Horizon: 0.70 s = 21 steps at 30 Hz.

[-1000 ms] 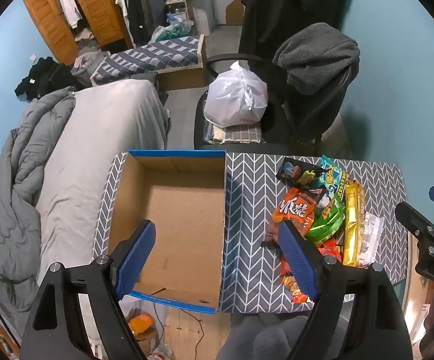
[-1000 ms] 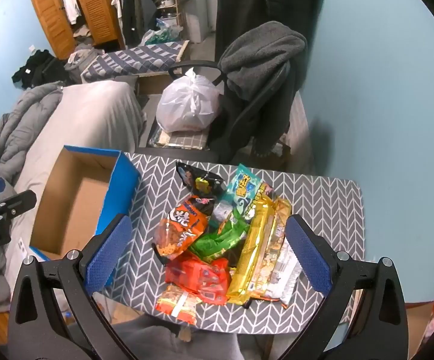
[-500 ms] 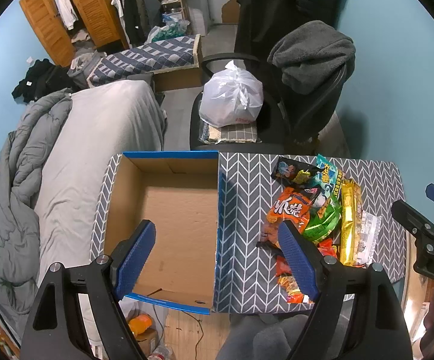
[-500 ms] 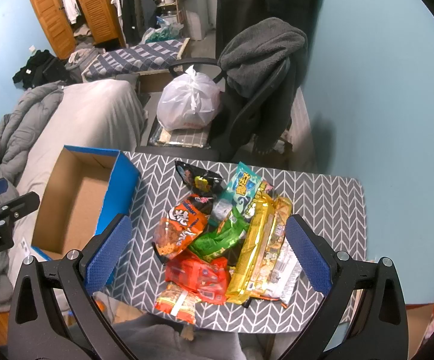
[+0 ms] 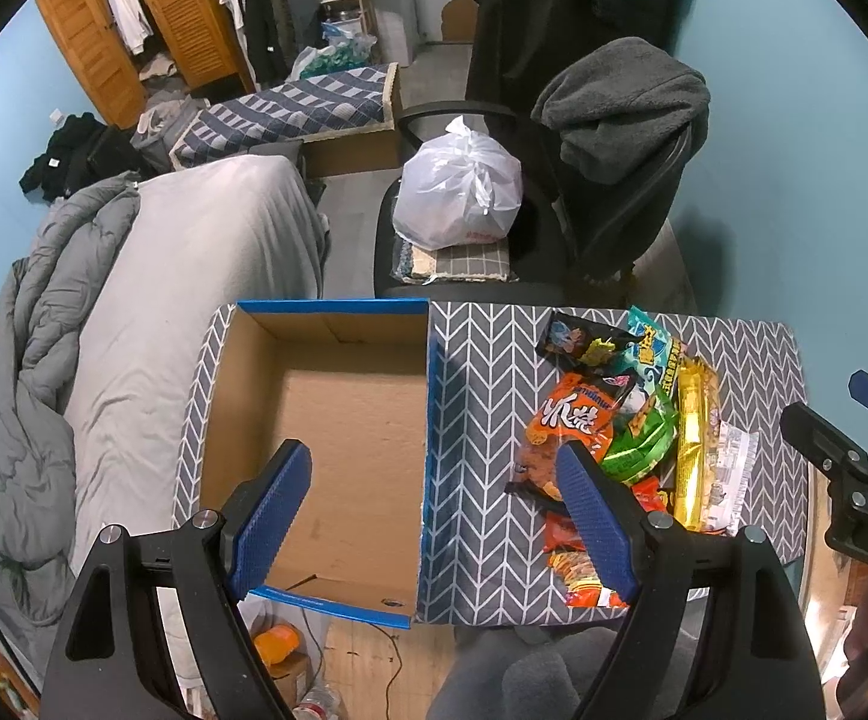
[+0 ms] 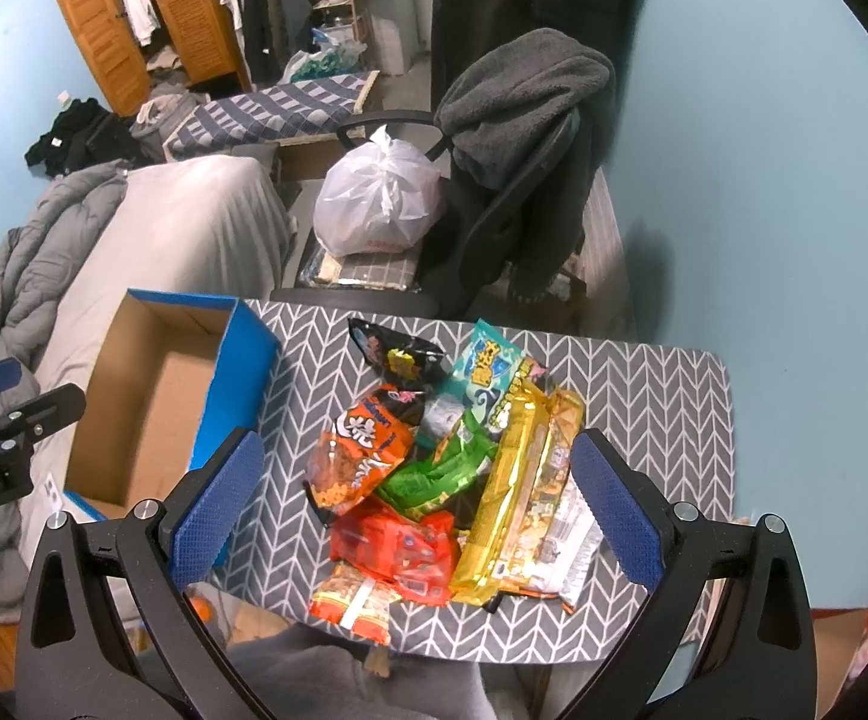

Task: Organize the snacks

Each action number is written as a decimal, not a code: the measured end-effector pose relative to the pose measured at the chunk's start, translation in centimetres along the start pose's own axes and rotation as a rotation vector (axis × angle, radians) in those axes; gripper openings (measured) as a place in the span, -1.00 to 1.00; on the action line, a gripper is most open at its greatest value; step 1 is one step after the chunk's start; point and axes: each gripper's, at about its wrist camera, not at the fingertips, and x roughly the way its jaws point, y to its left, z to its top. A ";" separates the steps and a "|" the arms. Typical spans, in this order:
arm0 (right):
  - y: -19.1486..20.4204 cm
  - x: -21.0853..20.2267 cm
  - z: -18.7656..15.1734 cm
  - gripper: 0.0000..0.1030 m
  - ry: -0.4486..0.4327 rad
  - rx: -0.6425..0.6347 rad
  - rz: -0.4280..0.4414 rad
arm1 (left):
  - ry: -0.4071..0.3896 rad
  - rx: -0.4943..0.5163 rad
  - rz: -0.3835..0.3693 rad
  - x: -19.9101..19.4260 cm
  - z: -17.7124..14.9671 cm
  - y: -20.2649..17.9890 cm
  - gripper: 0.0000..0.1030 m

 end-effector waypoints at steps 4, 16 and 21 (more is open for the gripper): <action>0.1 -0.2 0.2 0.95 0.002 0.000 0.001 | 0.002 0.002 -0.006 0.2 0.3 -0.6 0.65; -0.1 -0.1 0.3 0.95 0.006 0.001 0.004 | 0.003 0.007 -0.013 0.1 0.4 -0.9 0.65; -0.1 -0.1 0.3 0.95 0.006 0.001 0.006 | 0.008 0.006 -0.017 0.1 0.5 -1.0 0.65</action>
